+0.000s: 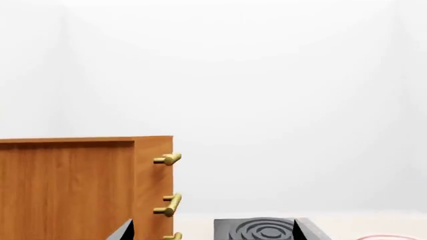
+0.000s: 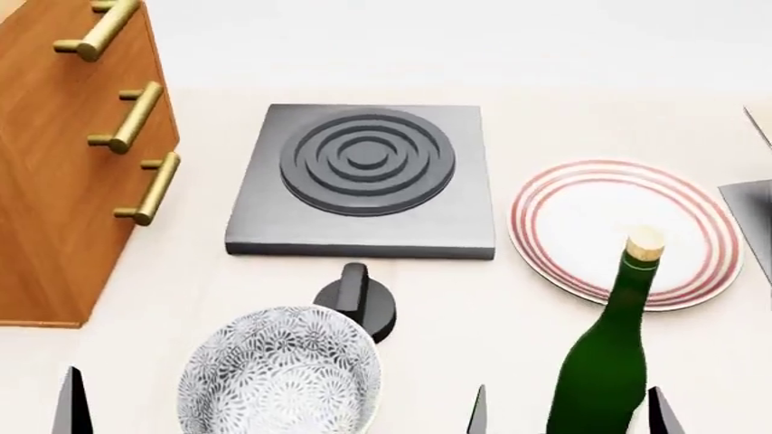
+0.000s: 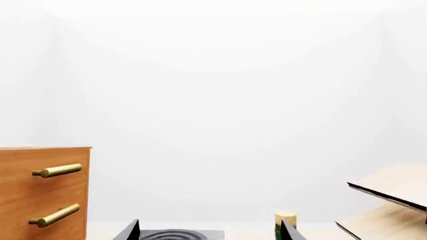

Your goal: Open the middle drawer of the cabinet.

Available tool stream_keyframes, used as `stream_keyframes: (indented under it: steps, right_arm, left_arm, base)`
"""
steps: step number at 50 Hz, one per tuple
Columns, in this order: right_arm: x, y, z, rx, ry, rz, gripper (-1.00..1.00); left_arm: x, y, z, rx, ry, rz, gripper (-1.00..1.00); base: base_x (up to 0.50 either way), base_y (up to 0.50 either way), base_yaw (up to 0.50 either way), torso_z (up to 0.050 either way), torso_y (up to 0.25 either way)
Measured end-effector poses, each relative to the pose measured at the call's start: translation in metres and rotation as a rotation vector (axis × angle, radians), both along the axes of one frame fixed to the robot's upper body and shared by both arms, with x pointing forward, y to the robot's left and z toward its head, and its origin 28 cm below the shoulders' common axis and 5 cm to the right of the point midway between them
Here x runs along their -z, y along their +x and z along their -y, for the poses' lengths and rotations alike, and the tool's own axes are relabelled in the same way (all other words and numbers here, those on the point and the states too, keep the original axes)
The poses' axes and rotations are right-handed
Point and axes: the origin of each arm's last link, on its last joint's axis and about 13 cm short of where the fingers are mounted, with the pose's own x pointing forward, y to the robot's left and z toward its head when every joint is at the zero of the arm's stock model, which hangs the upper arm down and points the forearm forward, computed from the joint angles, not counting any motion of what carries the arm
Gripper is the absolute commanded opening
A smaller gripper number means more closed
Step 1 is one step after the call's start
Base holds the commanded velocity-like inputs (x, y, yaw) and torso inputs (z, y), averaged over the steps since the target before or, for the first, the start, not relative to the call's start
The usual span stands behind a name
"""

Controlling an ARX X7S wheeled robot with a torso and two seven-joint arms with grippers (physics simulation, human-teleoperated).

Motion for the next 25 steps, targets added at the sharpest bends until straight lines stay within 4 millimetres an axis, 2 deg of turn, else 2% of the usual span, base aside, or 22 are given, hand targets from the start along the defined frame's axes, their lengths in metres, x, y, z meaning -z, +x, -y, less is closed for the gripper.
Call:
stream_keyframes:
  steps: [8,11,25]
  right_arm:
    - [0.0001,0.0,-0.0002,0.0,-0.001,-0.001,1.0]
    - [0.0001,-0.0002,-0.0001,-0.003,0.003,-0.002,1.0]
    - [0.0,-0.0004,0.0002,-0.019,0.016,0.0,1.0]
  left_arm:
    - [0.0001,0.0,0.0001,0.0,0.002,-0.002,1.0]
    - [0.0002,-0.0002,0.0002,0.0,0.003,-0.002,1.0]
    - [0.0003,-0.0001,0.0002,0.0,0.006,-0.003,1.0]
  base:
    - [0.02,0.5,0.0,0.0,0.0]
    - [0.33,0.43,0.0,0.0,0.0]
    - [0.5,0.03,0.0,0.0,0.0]
